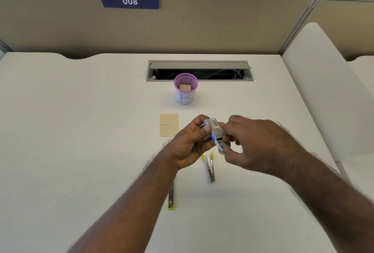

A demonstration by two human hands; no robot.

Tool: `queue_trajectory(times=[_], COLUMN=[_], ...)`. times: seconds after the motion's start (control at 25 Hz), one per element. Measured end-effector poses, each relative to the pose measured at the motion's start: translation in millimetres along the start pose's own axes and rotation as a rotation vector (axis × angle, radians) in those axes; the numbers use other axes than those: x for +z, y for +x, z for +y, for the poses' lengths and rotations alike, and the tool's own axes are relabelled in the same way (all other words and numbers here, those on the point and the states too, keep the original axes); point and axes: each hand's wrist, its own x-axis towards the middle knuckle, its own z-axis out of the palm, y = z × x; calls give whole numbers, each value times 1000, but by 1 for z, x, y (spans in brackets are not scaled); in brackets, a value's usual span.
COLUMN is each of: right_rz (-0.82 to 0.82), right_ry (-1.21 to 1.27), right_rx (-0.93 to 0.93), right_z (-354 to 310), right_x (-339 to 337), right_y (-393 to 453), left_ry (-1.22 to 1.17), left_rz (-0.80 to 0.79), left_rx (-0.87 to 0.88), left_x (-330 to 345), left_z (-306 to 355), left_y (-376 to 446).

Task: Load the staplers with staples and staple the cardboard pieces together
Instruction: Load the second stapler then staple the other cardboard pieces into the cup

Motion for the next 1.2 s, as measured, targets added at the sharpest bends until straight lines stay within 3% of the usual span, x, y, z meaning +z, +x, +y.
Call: queue_trajectory(times=[0.32,0.76,1.0,1.2], right_rz=[158,353,204,93], right_ry=[102,691,1450,1752], right_rx=[24,100,293,393], right_z=[-4,1,11,18], right_x=[1,8,10,19], right_y=[-5,-7,-5,-6], left_ry=[-2,-38,-46,-62], left_rz=[5,5,41,51], left_rx=[-10,17,41,61], left_x=[-3,-1,-1,-1], left_z=[-4,-3,-2,0], left_y=[0,1,0,1])
